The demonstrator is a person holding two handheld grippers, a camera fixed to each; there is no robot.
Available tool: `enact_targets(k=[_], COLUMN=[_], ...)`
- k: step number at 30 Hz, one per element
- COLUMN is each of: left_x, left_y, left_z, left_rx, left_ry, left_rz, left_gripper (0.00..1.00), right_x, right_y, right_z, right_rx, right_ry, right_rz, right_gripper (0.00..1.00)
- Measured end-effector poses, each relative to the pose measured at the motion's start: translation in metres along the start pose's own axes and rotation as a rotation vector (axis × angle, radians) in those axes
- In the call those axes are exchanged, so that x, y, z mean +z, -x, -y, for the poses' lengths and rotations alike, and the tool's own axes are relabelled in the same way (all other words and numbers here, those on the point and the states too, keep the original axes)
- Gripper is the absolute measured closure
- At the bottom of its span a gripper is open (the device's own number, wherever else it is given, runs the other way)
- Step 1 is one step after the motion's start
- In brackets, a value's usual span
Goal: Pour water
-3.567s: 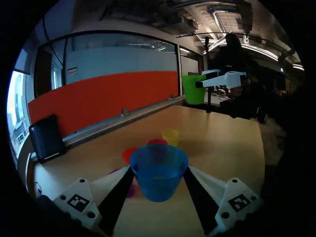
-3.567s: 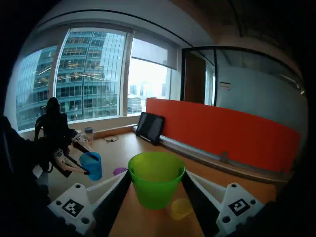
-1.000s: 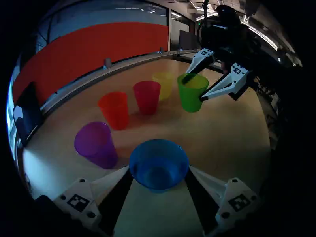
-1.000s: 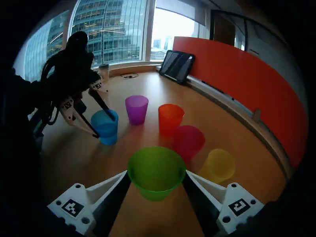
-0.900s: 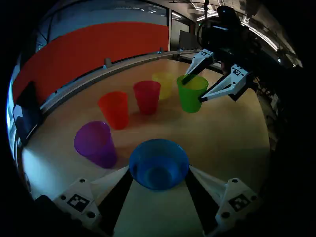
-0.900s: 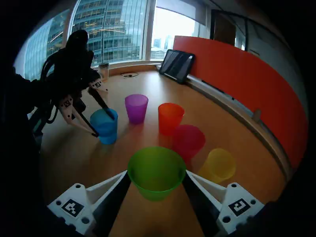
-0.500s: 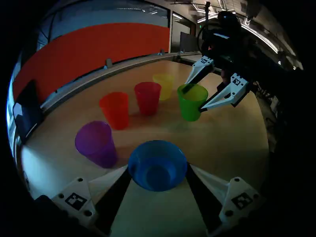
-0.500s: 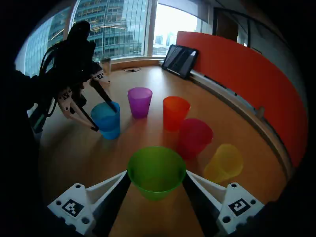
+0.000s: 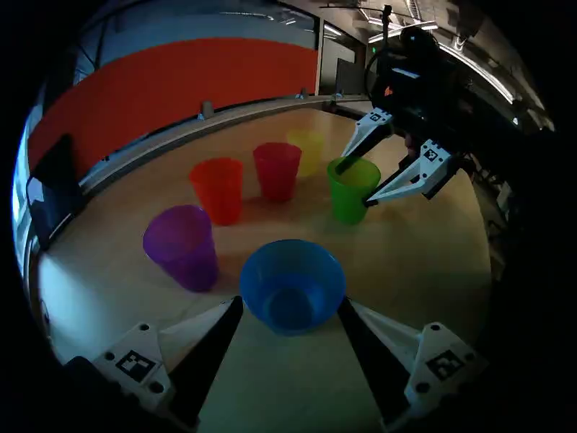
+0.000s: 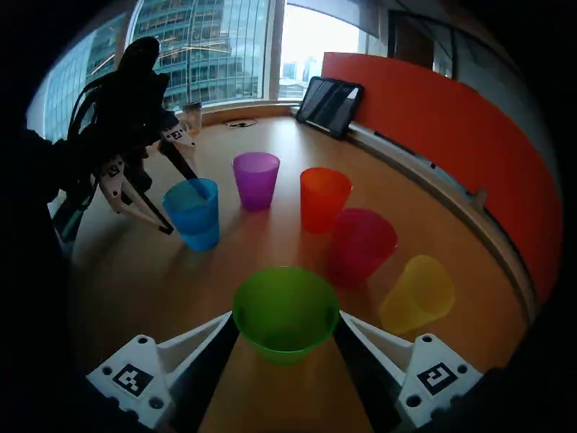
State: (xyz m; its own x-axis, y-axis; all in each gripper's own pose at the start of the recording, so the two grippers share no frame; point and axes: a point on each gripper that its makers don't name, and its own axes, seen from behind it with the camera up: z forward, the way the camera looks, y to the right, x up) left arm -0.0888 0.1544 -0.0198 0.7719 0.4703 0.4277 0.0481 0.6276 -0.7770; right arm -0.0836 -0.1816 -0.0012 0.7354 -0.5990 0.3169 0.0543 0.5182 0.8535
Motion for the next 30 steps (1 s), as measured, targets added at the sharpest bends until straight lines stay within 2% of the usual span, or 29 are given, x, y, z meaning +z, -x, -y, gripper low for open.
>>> enact_targets(k=[13, 17, 20, 30], left_x=[-0.004, -0.006, -0.008, -0.02], left_y=[0.0, 0.0, 0.001, 0.007], left_z=[0.0, -0.001, -0.001, 0.0], left_rx=[-0.01, -0.009, -0.011, -0.025], left_ry=[0.001, 0.002, 0.001, -0.027], left_rz=[-0.008, -0.009, -0.009, -0.009], left_gripper=[0.03, 0.03, 0.03, 0.02], right_x=[0.001, 0.0, -0.002, -0.02], right_y=[0.005, 0.007, 0.009, 0.016], right_z=[0.001, 0.0, 0.0, -0.001], right_rx=[0.006, 0.009, 0.011, 0.039], right_ry=[0.007, 0.013, 0.019, 0.053], right_rz=[0.008, 0.013, 0.015, 0.002], right_gripper=[0.08, 0.01, 0.0, 0.0])
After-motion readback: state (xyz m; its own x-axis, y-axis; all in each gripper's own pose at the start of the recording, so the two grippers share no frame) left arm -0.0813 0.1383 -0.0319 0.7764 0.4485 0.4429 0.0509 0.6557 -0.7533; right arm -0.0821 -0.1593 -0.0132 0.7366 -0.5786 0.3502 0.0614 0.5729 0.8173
